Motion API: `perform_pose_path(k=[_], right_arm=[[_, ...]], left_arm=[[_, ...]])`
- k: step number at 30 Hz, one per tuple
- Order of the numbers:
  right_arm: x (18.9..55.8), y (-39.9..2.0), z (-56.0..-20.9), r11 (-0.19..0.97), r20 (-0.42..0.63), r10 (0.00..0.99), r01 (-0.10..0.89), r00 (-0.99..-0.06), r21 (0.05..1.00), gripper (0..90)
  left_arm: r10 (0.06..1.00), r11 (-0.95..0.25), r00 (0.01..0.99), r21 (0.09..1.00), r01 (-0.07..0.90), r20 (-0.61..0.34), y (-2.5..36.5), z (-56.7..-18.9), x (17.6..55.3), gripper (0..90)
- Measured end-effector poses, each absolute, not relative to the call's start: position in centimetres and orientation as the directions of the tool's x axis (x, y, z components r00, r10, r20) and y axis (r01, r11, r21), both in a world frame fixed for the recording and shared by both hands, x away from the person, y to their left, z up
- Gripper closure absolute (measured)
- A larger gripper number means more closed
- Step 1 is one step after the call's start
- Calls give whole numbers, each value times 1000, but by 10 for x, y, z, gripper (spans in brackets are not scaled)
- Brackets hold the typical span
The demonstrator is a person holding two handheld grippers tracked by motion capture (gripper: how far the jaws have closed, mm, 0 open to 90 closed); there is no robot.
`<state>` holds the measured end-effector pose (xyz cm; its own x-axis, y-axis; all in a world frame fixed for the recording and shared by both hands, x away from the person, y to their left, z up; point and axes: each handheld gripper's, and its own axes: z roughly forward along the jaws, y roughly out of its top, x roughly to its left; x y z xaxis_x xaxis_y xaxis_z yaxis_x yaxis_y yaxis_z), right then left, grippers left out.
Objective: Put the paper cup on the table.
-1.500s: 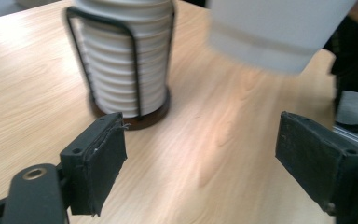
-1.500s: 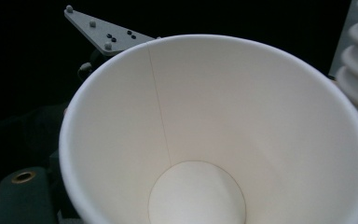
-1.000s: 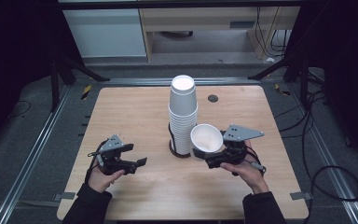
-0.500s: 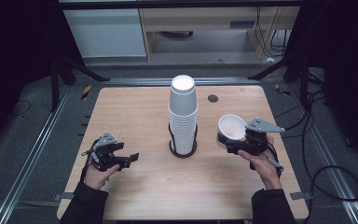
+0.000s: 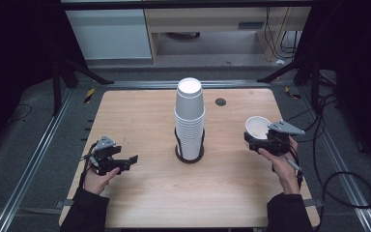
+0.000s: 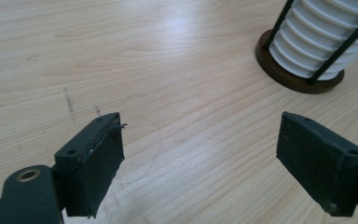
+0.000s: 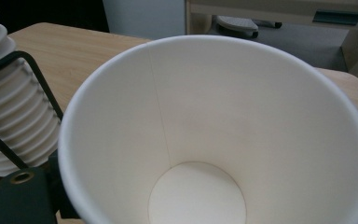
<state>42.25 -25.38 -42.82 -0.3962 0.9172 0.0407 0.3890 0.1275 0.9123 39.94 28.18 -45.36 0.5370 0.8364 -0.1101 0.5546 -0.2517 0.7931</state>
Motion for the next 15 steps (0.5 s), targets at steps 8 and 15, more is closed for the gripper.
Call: perform_pose_path(k=[8, 15], right_arm=[[429, -271, -443, 130, 31, 936, 428, -350, 894, 142], [435, -279, -456, 116, 46, 940, 441, -339, 890, 142]], left_arm=[[847, -263, 526, 797, 543, -79, 281, -450, 398, 147], [844, -264, 530, 801, 538, -78, 281, -449, 396, 149]])
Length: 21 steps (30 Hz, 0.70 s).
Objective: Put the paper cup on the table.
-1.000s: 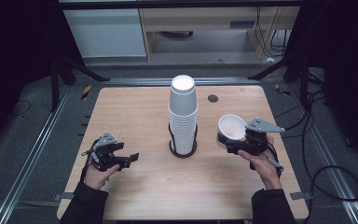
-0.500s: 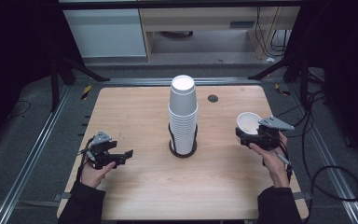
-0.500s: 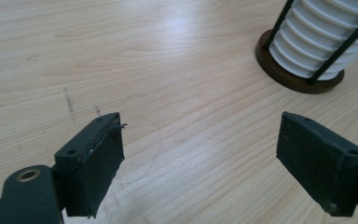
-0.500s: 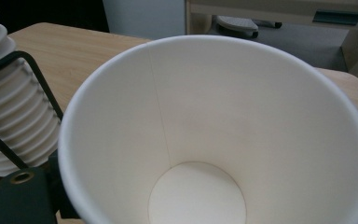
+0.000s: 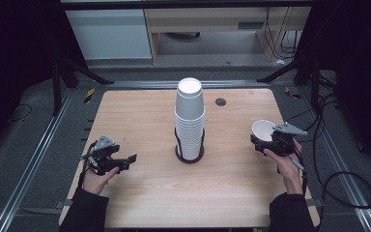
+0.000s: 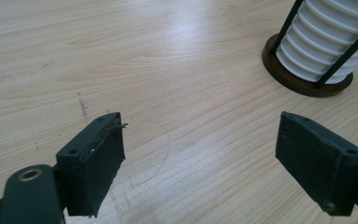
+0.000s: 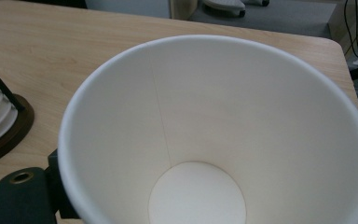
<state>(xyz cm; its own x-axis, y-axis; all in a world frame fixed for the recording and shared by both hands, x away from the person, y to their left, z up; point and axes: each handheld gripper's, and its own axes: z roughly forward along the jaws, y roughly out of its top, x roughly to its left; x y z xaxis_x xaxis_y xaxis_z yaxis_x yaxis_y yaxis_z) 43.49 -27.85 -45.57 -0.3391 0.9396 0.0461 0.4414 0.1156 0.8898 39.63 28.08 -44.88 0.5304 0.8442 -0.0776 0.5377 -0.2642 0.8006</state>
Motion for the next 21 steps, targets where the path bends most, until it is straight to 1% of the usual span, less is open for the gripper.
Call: perform_pose_path(k=[4, 10, 15, 17, 19, 21], right_arm=[[436, -281, -462, 108, 57, 941, 455, -334, 884, 142], [439, -280, -473, 94, 85, 931, 460, -355, 883, 140], [440, -277, -479, 139, 41, 931, 456, -363, 879, 139], [440, -277, -483, 137, 49, 929, 464, -366, 875, 139], [440, -278, -486, 153, 28, 932, 463, -361, 873, 137], [440, -279, -487, 141, 39, 933, 465, -357, 874, 136]], left_arm=[[845, -264, 529, 801, 537, -76, 281, -448, 396, 149], [848, -257, 525, 806, 533, -77, 283, -447, 395, 150], [847, -264, 528, 803, 533, -72, 282, -447, 395, 151], [845, -268, 530, 804, 531, -69, 282, -447, 395, 151], [845, -267, 531, 804, 531, -69, 282, -447, 395, 152], [844, -270, 532, 803, 531, -68, 281, -447, 395, 152]])
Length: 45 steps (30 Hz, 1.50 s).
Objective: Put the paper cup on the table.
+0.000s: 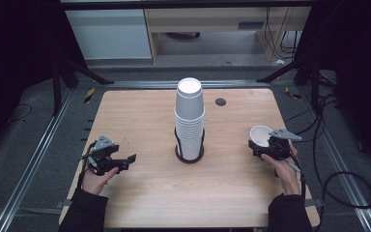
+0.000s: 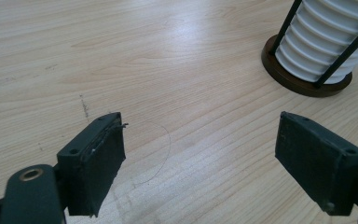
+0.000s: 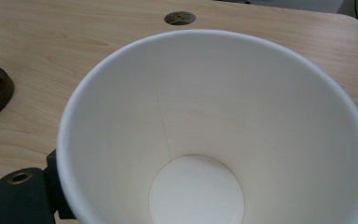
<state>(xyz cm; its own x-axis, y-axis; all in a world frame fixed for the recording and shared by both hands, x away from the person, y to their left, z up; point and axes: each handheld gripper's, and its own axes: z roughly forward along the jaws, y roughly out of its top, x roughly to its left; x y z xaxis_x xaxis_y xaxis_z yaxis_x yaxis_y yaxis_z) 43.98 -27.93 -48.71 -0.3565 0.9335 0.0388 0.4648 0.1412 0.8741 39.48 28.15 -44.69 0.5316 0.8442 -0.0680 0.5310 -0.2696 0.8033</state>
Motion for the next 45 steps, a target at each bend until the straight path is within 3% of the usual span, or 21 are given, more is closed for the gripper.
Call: perform_pose_path(k=[6, 9, 17, 31, 45], right_arm=[[439, -279, -489, 149, 26, 936, 463, -352, 874, 125], [439, -278, -491, 157, 34, 933, 493, -357, 856, 64], [435, -276, -492, 179, 32, 930, 525, -367, 832, 17], [394, -280, -492, 190, 7, 943, 553, -334, 811, 15], [349, -281, -482, 165, 4, 955, 540, -297, 825, 15]], left_arm=[[843, -273, 534, 801, 532, -68, 280, -447, 395, 151], [842, -272, 535, 802, 531, -68, 281, -447, 395, 151], [842, -267, 534, 805, 530, -72, 282, -446, 394, 151], [855, -255, 514, 811, 526, -65, 292, -440, 391, 150], [885, -290, 466, 763, 577, -16, 301, -455, 397, 145]])
